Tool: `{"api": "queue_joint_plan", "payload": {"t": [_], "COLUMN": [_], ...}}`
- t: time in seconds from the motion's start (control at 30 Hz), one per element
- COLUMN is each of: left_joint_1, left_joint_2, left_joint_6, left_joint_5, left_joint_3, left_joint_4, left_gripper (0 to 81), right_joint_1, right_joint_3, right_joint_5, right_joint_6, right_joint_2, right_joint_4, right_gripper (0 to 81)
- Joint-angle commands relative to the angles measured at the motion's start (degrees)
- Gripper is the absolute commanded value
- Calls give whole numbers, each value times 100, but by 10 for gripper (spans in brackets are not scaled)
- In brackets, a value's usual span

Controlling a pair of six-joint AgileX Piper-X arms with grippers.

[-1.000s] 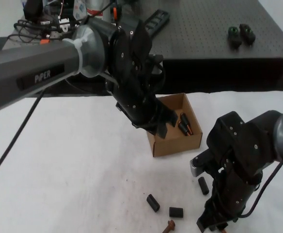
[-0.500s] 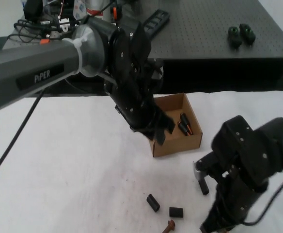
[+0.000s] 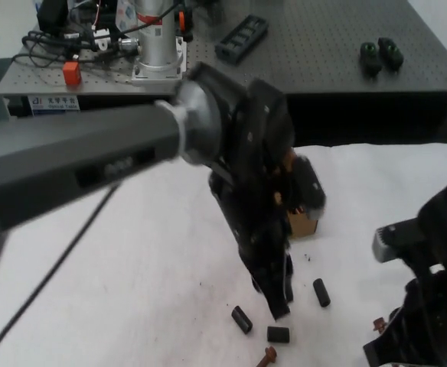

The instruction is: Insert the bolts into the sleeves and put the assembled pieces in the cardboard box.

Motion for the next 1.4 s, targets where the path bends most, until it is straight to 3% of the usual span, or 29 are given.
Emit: {"api": "queue_joint_plan", "payload": {"t": [0.0, 0.13, 0.63, 0.77, 0.9, 1.0, 1.07, 1.23, 1.37], "left_joint_1": [-355, -444, -443, -447, -447, -447, -447, -260, -33], "left_joint_2": [370, 635, 1123, 1150, 1150, 1081, 960, 176, -865], "left_joint_6": [600, 838, 823, 823, 823, 795, 397, -912, -2065], "left_joint_5": [-134, -526, -665, -749, -825, -1174, -1477, -1436, -797], "left_joint_3": [7, 7, 7, 7, -8, -9, -9, 17, 650], "left_joint_4": [-147, -223, -304, -267, -267, -267, -342, -816, -1523], "left_gripper": [237, 237, 235, 176, 11, 7, 7, 7, 7], "right_joint_1": [-78, -140, -138, -138, -138, -138, -138, -128, -85], "right_joint_3": [2, 2, 2, 2, 2, 2, 2, 220, 418], "right_joint_5": [-69, -69, -69, -69, -69, -69, -69, -539, -1202], "right_joint_6": [86, 85, 85, 85, 85, 85, 85, 807, 1671], "right_joint_2": [-329, -618, -828, -828, -828, -828, -928, -1496, -1846], "right_joint_4": [150, 251, 299, 299, 256, 70, -240, -1696, -2884], "right_gripper": [15, 15, 15, 15, 15, 15, 15, 15, 15]}}
